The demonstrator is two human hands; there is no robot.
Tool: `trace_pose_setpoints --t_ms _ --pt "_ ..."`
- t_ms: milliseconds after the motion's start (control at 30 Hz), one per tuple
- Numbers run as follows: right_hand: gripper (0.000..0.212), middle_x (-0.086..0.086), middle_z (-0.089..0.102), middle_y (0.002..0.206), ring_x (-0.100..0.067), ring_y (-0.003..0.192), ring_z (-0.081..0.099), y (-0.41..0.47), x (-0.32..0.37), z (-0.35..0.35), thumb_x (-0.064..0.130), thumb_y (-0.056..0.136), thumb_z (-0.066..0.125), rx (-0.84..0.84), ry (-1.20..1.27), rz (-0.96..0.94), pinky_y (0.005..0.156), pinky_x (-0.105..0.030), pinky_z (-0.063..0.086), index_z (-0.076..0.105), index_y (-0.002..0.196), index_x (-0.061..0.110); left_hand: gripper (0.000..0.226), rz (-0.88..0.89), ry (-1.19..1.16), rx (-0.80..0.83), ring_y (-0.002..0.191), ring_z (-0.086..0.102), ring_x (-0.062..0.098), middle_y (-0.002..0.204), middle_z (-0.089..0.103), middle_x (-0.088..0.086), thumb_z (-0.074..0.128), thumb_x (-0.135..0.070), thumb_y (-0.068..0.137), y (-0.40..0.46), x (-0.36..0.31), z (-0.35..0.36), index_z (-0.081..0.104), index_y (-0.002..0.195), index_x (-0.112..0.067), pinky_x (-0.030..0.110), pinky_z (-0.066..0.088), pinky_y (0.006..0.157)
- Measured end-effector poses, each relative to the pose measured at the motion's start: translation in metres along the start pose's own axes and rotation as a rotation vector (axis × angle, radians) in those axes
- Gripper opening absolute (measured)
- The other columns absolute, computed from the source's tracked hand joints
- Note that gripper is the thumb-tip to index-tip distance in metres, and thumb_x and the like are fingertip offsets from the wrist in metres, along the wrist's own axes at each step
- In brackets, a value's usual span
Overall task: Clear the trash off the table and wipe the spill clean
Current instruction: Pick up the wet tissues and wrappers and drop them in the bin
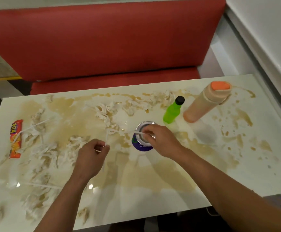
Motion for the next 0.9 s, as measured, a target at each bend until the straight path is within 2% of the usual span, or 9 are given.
trace_pose_setpoints --t_ms 67,167,300,400,533,733,900 --pt "0.011 0.004 0.073 0.098 -0.012 0.087 0.064 -0.033 -0.02 -0.015 0.024 0.098 0.064 -0.075 0.082 0.056 0.078 -0.031 0.051 0.073 0.104 0.02 0.008 0.064 0.015 0.089 0.063 0.064 0.006 0.08 0.07 -0.007 0.071 -0.029 0.093 -0.006 -0.018 0.024 0.068 0.087 -0.026 0.019 0.045 0.058" --pt "0.012 0.005 0.072 0.099 -0.007 0.086 0.064 -0.086 -0.055 -0.037 0.022 0.097 0.068 -0.196 0.179 0.172 0.079 -0.021 0.051 0.073 0.106 0.017 0.011 0.182 0.042 0.201 0.062 0.062 0.007 0.075 0.068 -0.012 0.072 -0.025 0.091 -0.017 -0.049 0.064 0.067 0.082 -0.028 0.018 0.046 0.059" --pt "0.01 0.014 0.069 0.103 -0.002 0.091 0.065 -0.163 -0.108 -0.059 0.024 0.098 0.068 -0.364 0.331 0.359 0.078 -0.012 0.05 0.072 0.107 0.023 0.005 0.31 0.074 0.338 0.067 0.064 0.003 0.075 0.07 -0.015 0.073 -0.024 0.09 -0.039 -0.095 0.124 0.07 0.087 -0.026 0.01 0.044 0.062" --pt "0.009 0.017 0.067 0.105 0.002 0.096 0.064 -0.225 -0.147 -0.071 0.024 0.098 0.068 -0.512 0.374 0.489 0.078 -0.01 0.05 0.072 0.106 0.026 0.004 0.381 0.092 0.463 0.068 0.066 0.006 0.08 0.071 -0.012 0.073 -0.029 0.091 -0.059 -0.128 0.173 0.07 0.09 -0.028 0.013 0.047 0.063" --pt "0.007 0.014 0.069 0.103 0.0 0.095 0.065 -0.309 -0.202 -0.083 0.023 0.097 0.068 -0.725 0.39 0.656 0.08 -0.018 0.053 0.07 0.103 0.027 0.004 0.461 0.125 0.596 0.068 0.065 0.006 0.081 0.071 -0.012 0.073 -0.031 0.091 -0.093 -0.168 0.234 0.07 0.089 -0.032 0.013 0.047 0.061" --pt "0.011 0.01 0.064 0.106 -0.004 0.097 0.062 -0.408 -0.27 -0.089 0.033 0.1 0.062 -0.872 0.367 0.901 0.08 -0.025 0.052 0.065 0.109 0.031 0.007 0.504 0.209 0.759 0.067 0.063 0.004 0.079 0.068 -0.014 0.072 -0.031 0.091 -0.147 -0.196 0.31 0.069 0.087 -0.034 0.011 0.045 0.059" --pt "0.012 0.004 0.068 0.098 -0.007 0.091 0.064 -0.458 -0.31 -0.076 0.024 0.1 0.063 -0.967 0.443 1.037 0.083 -0.031 0.054 0.068 0.11 0.02 0.007 0.539 0.305 0.826 0.067 0.063 0.006 0.077 0.069 -0.014 0.073 -0.031 0.09 -0.184 -0.203 0.36 0.068 0.085 -0.034 0.012 0.045 0.06"
Point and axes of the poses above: each hand's wrist, its own y-axis towards the middle knuckle, its own z-axis out of the palm, x = y × z, the point moved 4 cm from there along y, towards the middle knuckle
